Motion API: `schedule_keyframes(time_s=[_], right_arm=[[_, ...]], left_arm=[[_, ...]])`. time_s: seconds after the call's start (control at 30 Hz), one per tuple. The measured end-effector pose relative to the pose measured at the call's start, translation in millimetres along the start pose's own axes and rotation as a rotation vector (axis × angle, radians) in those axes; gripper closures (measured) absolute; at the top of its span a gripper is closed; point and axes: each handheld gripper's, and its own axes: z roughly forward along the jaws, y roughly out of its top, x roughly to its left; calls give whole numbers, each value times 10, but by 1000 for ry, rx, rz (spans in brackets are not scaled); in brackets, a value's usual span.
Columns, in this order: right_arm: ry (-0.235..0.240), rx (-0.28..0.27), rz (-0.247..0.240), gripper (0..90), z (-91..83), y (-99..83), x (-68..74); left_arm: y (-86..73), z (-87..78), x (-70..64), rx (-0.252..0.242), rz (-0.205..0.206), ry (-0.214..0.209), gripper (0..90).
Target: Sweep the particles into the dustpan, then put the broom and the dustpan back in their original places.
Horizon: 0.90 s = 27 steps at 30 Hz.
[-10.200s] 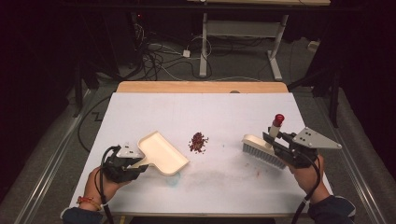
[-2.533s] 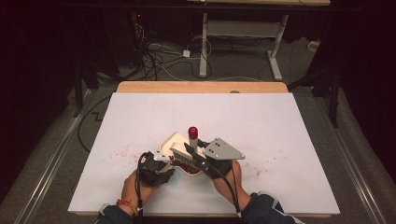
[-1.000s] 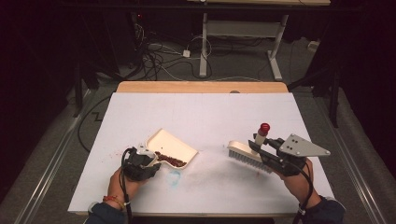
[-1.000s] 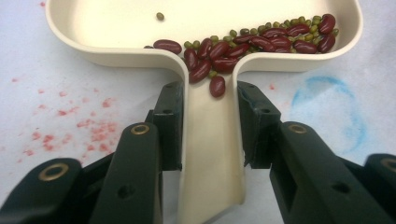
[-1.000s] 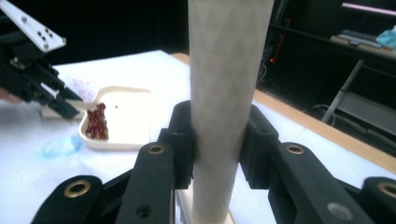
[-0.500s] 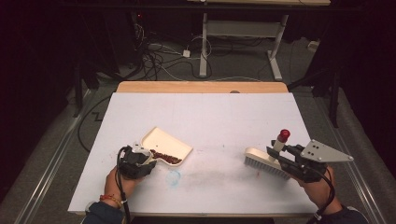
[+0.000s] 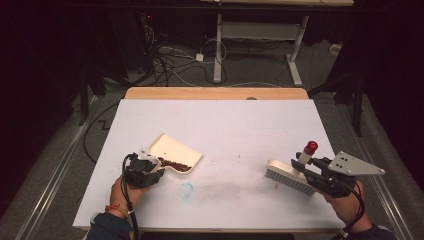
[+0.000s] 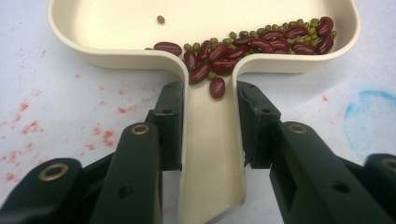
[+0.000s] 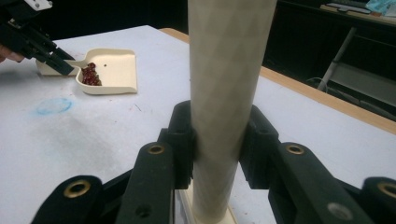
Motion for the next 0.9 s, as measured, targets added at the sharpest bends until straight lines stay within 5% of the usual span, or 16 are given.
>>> schedule_keyframes(time_s=[0.53,0.77,0.9], right_arm=[[22,-3,-15,697,-65,42,7],[72,21,-3,697,-27,81,-28],[151,47,-4,697,62,130,-44]], left_arm=[[35,-8,111,-15,-59,37,635],[89,63,114,-21,-100,75,635],[151,135,83,-20,-124,91,635]])
